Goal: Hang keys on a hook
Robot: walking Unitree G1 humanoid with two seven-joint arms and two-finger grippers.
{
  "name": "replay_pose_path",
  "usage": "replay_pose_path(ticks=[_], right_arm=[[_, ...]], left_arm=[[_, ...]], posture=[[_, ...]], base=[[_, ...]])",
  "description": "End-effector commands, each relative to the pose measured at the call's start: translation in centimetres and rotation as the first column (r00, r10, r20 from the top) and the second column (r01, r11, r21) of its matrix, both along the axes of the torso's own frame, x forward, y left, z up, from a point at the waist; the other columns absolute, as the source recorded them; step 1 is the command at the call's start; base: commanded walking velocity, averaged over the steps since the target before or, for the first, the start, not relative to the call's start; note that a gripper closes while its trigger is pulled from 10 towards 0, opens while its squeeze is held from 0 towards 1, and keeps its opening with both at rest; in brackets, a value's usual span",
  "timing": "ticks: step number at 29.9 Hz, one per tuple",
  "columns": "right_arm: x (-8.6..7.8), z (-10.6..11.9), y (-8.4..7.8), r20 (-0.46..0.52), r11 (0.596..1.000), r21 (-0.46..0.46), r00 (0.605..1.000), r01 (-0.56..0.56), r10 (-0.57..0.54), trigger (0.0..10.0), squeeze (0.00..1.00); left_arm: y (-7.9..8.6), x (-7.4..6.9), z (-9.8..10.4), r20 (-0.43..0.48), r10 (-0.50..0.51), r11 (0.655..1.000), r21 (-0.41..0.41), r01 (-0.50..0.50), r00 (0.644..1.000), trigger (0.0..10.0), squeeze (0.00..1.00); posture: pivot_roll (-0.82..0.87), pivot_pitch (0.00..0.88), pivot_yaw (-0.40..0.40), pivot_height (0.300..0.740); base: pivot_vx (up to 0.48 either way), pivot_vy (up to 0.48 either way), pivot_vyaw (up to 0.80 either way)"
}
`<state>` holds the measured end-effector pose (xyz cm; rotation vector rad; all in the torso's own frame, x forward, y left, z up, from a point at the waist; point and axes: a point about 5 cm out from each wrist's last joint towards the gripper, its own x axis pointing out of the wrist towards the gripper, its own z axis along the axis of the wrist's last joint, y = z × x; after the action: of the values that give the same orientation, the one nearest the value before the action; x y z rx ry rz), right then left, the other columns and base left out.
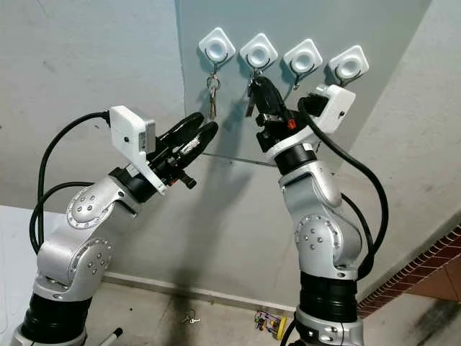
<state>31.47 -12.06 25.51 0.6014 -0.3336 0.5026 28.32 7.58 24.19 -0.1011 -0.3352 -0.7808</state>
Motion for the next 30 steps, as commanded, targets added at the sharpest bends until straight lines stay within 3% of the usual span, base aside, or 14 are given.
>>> replay_pose_path(ticks=[1,13,22,23,27,28,30], right_arm=[[0.1,0.0,-0.1,-0.022,1.0,0.027,1.0,-0.007,0.008,10.0,0.0],[-0.1,-0.8,-0.3,-0.1,0.992,0.124,0.994,-0.036,0.048,10.0,0.0],[-0.6,-2.0,-0.5,-0.125,0.992,0.123,0.992,-0.019,0.034,10.0,0.0],[-0.7,-2.1,-0.5,-0.124,0.993,0.121,0.992,-0.015,0.03,10.0,1.0],[-0.9,-2.2,-0.6,-0.089,0.998,0.056,0.996,0.01,-0.005,10.0,1.0],[-0.8,-2.6,-0.9,-0.075,0.995,-0.035,0.993,0.092,-0.094,10.0,1.0],[-0.7,-2.8,-1.1,-0.061,0.989,-0.073,0.989,0.131,-0.135,10.0,1.0]], left_arm=[[-0.1,-0.1,0.8,0.027,-0.002,1.0,-0.004,0.002,1.0,10.0,0.0],[0.1,-0.1,1.1,0.021,0.008,1.0,-0.015,-0.008,1.0,10.0,0.0],[0.2,0.0,1.1,0.013,0.021,0.999,-0.027,-0.02,1.0,10.0,0.0],[0.3,0.0,1.1,0.011,0.023,0.999,-0.029,-0.023,1.0,10.0,0.0],[0.3,0.1,1.1,0.009,0.038,0.999,-0.027,-0.038,0.999,10.0,0.0],[0.4,0.2,0.9,0.003,0.045,0.999,-0.025,-0.045,0.999,10.0,0.0],[0.4,0.3,0.8,0.0,0.05,0.998,-0.025,-0.05,0.999,10.0,0.0]], posture=[[-0.07,0.034,-0.029,0.74],[-0.07,0.051,-0.031,0.74],[-0.07,0.056,-0.03,0.74],[-0.07,0.057,-0.03,0.74],[-0.07,0.057,-0.03,0.74],[-0.07,0.057,-0.03,0.74],[-0.07,0.057,-0.03,0.74]], base=[[0.0,0.0,0.0],[0.0,0.0,0.0],[0.0,0.0,0.0],[0.0,0.0,0.0],[0.0,0.0,0.0],[0.0,0.0,0.0],[0.0,0.0,0.0]])
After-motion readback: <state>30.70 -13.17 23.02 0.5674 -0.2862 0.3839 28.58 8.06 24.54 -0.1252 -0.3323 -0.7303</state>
